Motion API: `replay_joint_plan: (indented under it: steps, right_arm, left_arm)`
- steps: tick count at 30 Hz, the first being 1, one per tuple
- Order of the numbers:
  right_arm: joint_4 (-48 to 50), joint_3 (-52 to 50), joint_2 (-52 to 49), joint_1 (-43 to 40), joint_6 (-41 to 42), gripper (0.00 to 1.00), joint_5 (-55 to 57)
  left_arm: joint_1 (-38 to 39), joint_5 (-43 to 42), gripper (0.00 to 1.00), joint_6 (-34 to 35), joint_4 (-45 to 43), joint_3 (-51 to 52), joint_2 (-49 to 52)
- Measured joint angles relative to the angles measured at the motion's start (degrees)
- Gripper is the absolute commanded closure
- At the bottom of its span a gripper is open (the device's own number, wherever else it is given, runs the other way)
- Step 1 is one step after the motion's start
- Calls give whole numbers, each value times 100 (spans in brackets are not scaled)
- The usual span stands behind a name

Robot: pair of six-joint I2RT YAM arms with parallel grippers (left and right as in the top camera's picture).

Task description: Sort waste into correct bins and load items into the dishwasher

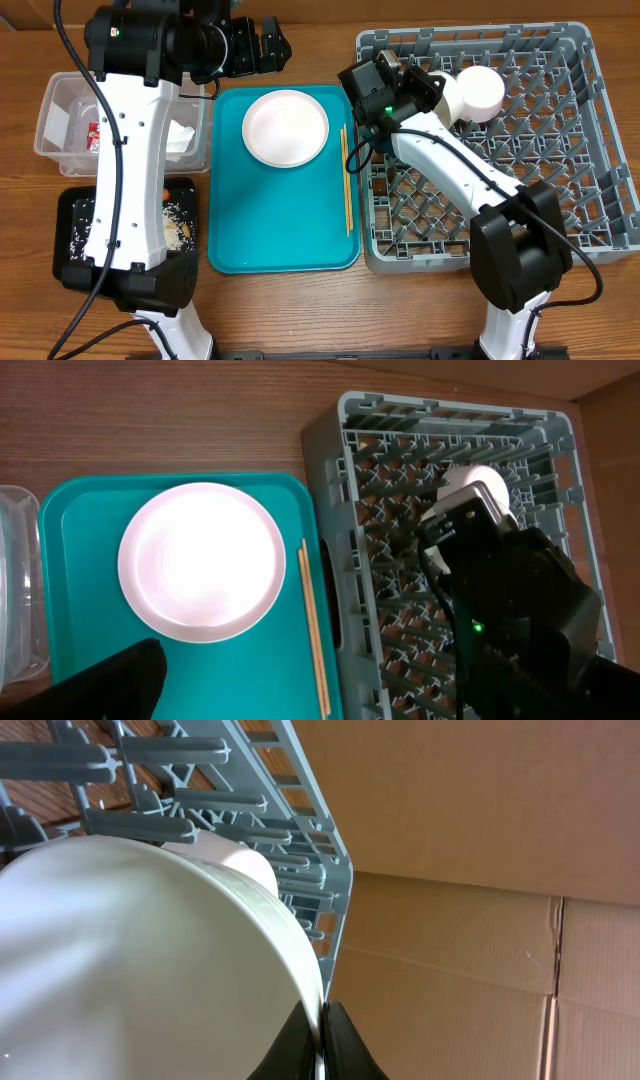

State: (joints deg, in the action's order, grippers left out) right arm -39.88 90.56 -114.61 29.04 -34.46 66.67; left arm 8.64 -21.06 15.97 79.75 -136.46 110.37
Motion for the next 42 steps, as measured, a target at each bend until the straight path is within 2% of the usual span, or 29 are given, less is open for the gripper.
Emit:
replay_joint_plan:
  steps: [5, 8, 11, 14, 24, 29, 35, 37, 38, 42]
  right_arm:
    - [-76, -2, 0, 173, 219, 89, 22]
    - [-251, -4, 0, 376, 452, 78, -63]
    - [-549, -15, -13, 614, 802, 58, -223]
    - [-949, -26, -17, 743, 1163, 47, -455]
    - [-1228, -31, -20, 743, 2059, 34, -1241]
    - [-1353, -31, 223, 717, 2485, 34, -1956]
    - [-1410, -20, 1233, 308, 2863, 34, -3401]
    - [-1414, 4, 1567, 85, 3003, 43, -3923]
    - [-1408, 22, 1727, -61, 3110, 53, -4225]
    - [-1478, 90, 2100, -702, 3624, 79, -5184]
  left_arm:
    - [0, 0, 0, 0, 0, 0, 0]
    - [0, 0, 0, 0, 0, 0, 0]
    - [0, 0, 0, 0, 0, 0, 0]
    - [0, 0, 0, 0, 0, 0, 0]
    - [0, 0, 0, 0, -2, 0, 0]
    - [0, 0, 0, 0, -2, 0, 0]
    - [0, 0, 0, -2, -2, 0, 0]
    - [0, 0, 0, 0, -2, 0, 0]
    - [0, 0, 0, 0, 0, 0, 0]
    - [0, 0, 0, 0, 0, 0, 0]
